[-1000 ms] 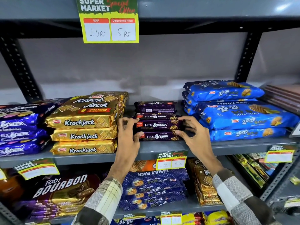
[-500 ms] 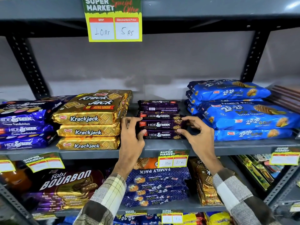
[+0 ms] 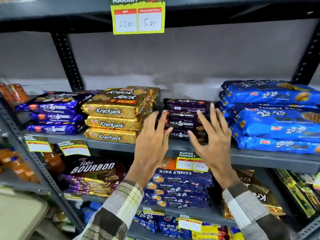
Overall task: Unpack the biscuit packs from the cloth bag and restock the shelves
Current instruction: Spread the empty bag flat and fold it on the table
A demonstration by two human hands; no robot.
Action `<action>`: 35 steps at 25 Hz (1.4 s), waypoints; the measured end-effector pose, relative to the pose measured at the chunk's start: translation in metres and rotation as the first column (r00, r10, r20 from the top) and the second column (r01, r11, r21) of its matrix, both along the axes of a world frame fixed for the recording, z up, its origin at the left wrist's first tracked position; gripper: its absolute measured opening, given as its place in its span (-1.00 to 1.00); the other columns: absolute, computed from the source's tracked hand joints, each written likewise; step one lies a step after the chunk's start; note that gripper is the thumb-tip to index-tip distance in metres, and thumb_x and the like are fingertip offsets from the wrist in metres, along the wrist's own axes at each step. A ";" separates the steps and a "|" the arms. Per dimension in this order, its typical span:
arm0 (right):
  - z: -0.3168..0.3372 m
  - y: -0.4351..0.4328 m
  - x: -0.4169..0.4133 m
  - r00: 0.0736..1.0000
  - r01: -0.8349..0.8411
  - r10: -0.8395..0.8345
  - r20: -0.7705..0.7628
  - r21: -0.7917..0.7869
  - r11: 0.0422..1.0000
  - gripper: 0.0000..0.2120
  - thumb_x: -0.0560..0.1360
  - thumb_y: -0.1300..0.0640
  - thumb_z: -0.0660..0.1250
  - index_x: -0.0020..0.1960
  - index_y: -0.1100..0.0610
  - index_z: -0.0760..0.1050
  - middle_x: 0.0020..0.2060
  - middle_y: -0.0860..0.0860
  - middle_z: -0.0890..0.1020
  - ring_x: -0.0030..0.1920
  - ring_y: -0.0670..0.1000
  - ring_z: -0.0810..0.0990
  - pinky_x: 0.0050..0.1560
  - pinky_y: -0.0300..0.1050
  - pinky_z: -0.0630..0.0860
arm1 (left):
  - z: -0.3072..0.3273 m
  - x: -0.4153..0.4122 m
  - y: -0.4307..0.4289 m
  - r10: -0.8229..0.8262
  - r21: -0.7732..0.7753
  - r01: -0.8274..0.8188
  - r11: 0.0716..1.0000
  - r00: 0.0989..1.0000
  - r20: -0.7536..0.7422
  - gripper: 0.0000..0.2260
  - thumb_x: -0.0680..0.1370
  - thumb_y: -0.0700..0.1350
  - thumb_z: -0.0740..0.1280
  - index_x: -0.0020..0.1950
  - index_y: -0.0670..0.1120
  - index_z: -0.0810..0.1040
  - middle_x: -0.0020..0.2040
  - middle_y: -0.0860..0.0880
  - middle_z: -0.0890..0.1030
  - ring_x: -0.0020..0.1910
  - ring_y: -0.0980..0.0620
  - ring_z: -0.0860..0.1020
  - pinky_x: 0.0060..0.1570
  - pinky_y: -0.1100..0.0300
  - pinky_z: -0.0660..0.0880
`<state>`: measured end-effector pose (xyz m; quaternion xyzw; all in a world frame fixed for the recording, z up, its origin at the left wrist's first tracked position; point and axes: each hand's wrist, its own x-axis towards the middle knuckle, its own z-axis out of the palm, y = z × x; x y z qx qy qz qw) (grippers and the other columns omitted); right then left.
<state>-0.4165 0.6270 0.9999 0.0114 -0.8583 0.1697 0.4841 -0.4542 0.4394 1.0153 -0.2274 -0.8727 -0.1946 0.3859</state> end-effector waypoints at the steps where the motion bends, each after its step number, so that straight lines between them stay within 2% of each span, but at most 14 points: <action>1: 0.004 -0.007 -0.001 1.000 0.005 -0.005 -0.004 0.009 1.000 -0.37 0.52 -0.17 0.31 0.52 -0.04 0.25 0.58 0.04 0.13 0.57 0.03 0.06 0.41 -0.13 0.09 | 0.007 0.003 -0.003 0.023 -0.027 -0.026 0.999 0.996 -0.090 -0.53 0.66 0.07 0.14 0.52 -0.13 0.29 0.46 -0.18 0.38 0.46 -0.14 0.34 0.35 -0.05 0.44; 3: 0.016 -0.026 -0.005 1.000 0.010 -0.010 -0.021 -0.002 1.000 -0.35 0.53 -0.20 0.27 0.54 -0.04 0.19 0.58 0.06 0.07 0.59 0.04 -0.01 0.42 -0.03 0.14 | 0.025 0.005 -0.017 0.112 -0.074 -0.129 0.989 0.973 -0.201 -0.47 0.66 0.15 0.11 0.55 -0.12 0.25 0.55 -0.15 0.27 0.57 -0.13 0.15 0.52 -0.07 0.18; 5: 0.032 -0.053 -0.010 0.999 -0.003 0.003 -0.032 -0.003 1.000 -0.33 0.54 -0.23 0.24 0.56 -0.04 0.15 0.59 0.07 0.04 0.59 0.06 -0.05 0.44 0.07 0.18 | 0.039 0.005 -0.042 0.221 -0.089 -0.244 0.966 0.953 -0.207 -0.40 0.65 0.22 0.07 0.58 -0.10 0.17 0.60 -0.13 0.14 0.60 -0.11 0.03 0.55 -0.07 0.02; 10: 0.069 -0.187 -0.021 0.982 -0.161 0.165 -0.087 0.051 0.986 -0.31 0.56 -0.26 0.15 0.58 0.00 0.07 0.59 0.06 0.01 0.59 0.07 -0.07 0.45 0.04 0.15 | 0.049 0.018 -0.156 0.450 -0.015 -0.460 0.888 0.874 -0.184 -0.39 0.63 0.27 0.05 0.57 -0.06 0.21 0.60 -0.11 0.12 0.59 -0.13 0.02 0.53 -0.15 0.03; 13: 0.070 -0.305 -0.024 0.947 -0.318 0.319 -0.041 0.036 0.947 -0.31 0.56 -0.24 0.14 0.59 0.00 0.03 0.60 0.03 0.00 0.59 0.05 -0.09 0.47 0.02 0.09 | 0.042 0.038 -0.261 0.577 -0.034 -0.582 0.813 0.811 -0.094 -0.40 0.62 0.22 0.01 0.58 -0.06 0.16 0.61 -0.11 0.07 0.60 -0.10 -0.02 0.55 -0.11 -0.02; 17: 0.037 -0.470 -0.009 0.861 -0.508 0.505 0.059 0.072 0.858 -0.31 0.56 -0.27 0.11 0.58 0.00 0.06 0.59 0.04 0.04 0.59 0.05 -0.03 0.45 0.04 0.17 | 0.005 0.089 -0.414 0.759 -0.066 -0.756 0.651 0.650 0.044 -0.41 0.61 0.22 0.02 0.57 -0.05 0.20 0.61 -0.10 0.09 0.60 -0.08 0.00 0.55 -0.09 -0.03; 22: -0.019 -0.646 0.055 0.648 -0.756 0.732 0.210 0.067 0.651 -0.31 0.56 -0.26 0.11 0.58 0.00 0.04 0.59 0.04 0.02 0.59 0.05 -0.04 0.46 0.10 0.15 | -0.046 0.191 -0.575 0.888 -0.108 -0.888 0.447 0.427 0.170 -0.36 0.59 0.28 -0.02 0.54 -0.08 0.28 0.58 -0.13 0.19 0.58 -0.12 0.10 0.53 -0.14 0.06; 24: -0.043 -0.703 0.084 0.568 -0.818 0.780 0.262 0.073 0.571 -0.31 0.55 -0.25 0.11 0.58 0.02 0.08 0.59 0.06 0.05 0.59 0.08 -0.01 0.44 0.13 0.18 | -0.070 0.234 -0.623 0.916 -0.124 -0.926 0.357 0.321 0.239 -0.37 0.59 0.28 0.01 0.54 -0.07 0.26 0.59 -0.11 0.19 0.59 -0.12 0.09 0.54 -0.14 0.02; 30: -0.114 -0.822 0.156 0.349 -0.933 0.821 0.452 0.090 0.348 -0.32 0.53 -0.25 0.14 0.55 0.04 0.17 0.57 0.09 0.12 0.57 0.09 0.06 0.38 0.13 0.25 | -0.141 0.347 -0.715 0.933 -0.156 -0.984 0.088 0.027 0.360 -0.40 0.60 0.26 0.04 0.52 -0.06 0.30 0.59 -0.10 0.19 0.59 -0.10 0.08 0.54 -0.09 0.00; 35: -0.179 -0.890 0.178 0.181 -0.981 0.796 0.577 0.052 0.185 -0.31 0.52 -0.25 0.17 0.56 0.01 0.15 0.58 0.06 0.08 0.58 0.07 0.04 0.41 0.14 0.23 | -0.200 0.395 -0.762 0.896 -0.204 -0.979 -0.009 -0.098 0.432 -0.44 0.62 0.23 0.05 0.52 -0.06 0.32 0.58 -0.12 0.20 0.58 -0.10 0.08 0.54 -0.11 0.01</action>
